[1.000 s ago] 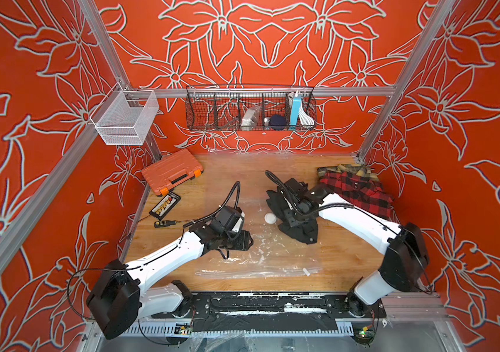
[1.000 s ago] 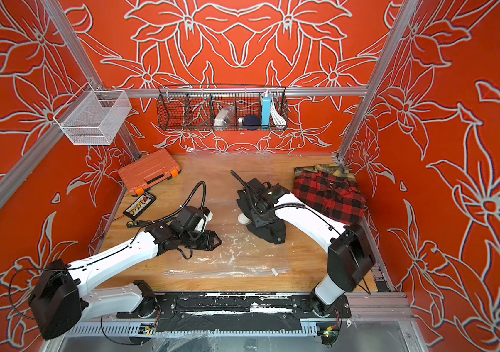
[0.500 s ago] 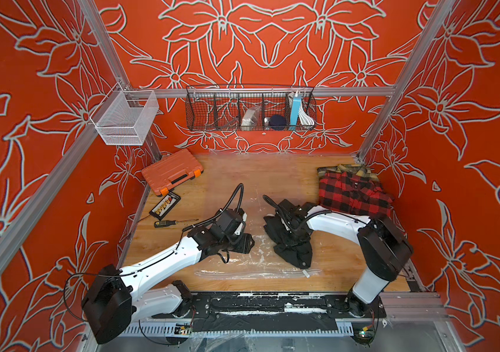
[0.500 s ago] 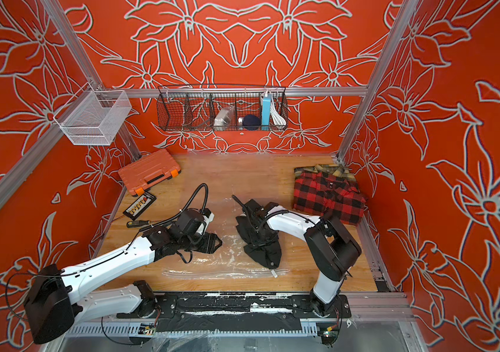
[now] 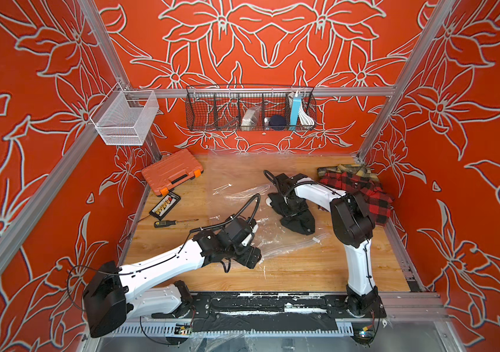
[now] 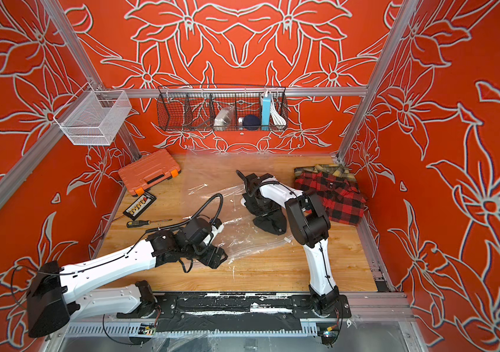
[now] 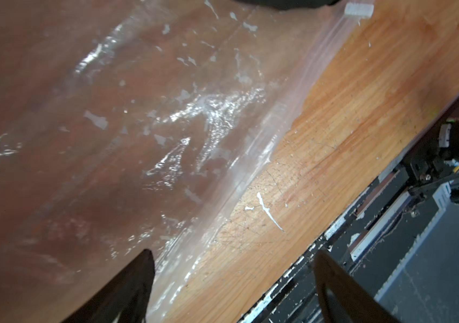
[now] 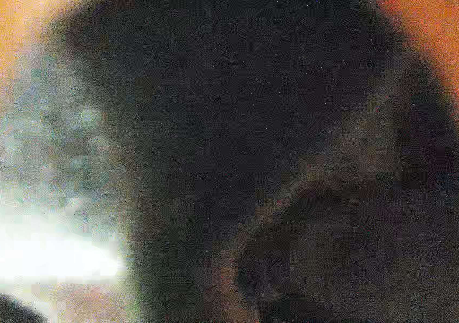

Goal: Place the folded shirt into the vacuum bag
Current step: Adjust the vacuum bag at the center of the board.

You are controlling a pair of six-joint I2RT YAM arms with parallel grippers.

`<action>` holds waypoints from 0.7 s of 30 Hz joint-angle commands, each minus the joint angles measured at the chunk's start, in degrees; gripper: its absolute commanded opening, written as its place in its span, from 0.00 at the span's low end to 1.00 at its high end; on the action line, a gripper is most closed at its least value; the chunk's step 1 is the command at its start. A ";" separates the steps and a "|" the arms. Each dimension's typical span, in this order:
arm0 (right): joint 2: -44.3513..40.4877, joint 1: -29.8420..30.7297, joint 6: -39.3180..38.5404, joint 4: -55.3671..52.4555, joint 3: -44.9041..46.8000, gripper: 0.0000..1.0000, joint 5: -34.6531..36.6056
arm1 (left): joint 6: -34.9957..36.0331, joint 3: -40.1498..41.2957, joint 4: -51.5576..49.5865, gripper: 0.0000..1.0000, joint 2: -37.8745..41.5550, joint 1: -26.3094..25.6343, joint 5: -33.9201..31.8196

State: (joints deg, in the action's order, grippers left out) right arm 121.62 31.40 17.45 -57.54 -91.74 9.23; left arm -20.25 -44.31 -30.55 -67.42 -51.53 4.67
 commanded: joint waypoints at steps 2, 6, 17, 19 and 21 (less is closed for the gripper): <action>5.10 -1.08 -2.35 2.97 2.73 0.00 2.09 | 5.55 -3.70 -4.43 0.88 -6.58 -3.34 -7.20; 4.26 -1.37 -2.07 3.63 3.11 0.00 0.27 | 8.62 -5.32 -3.93 0.86 -11.78 -4.01 -9.94; 4.35 -1.34 -1.94 3.40 1.96 0.00 -1.43 | 14.48 -11.23 -0.93 0.83 -22.09 -5.57 -10.99; 4.17 -1.34 -2.03 3.35 2.09 0.00 -1.13 | 15.38 -12.40 -1.02 0.82 -24.03 -6.28 -11.37; 4.29 -1.34 -2.06 3.47 2.20 0.00 -1.31 | 16.22 -12.64 -0.50 0.80 -25.40 -6.48 -12.35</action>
State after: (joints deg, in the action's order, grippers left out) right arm 121.54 31.11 15.88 -57.47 -91.74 8.69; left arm -6.94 -55.99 -31.22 -91.13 -57.41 -6.02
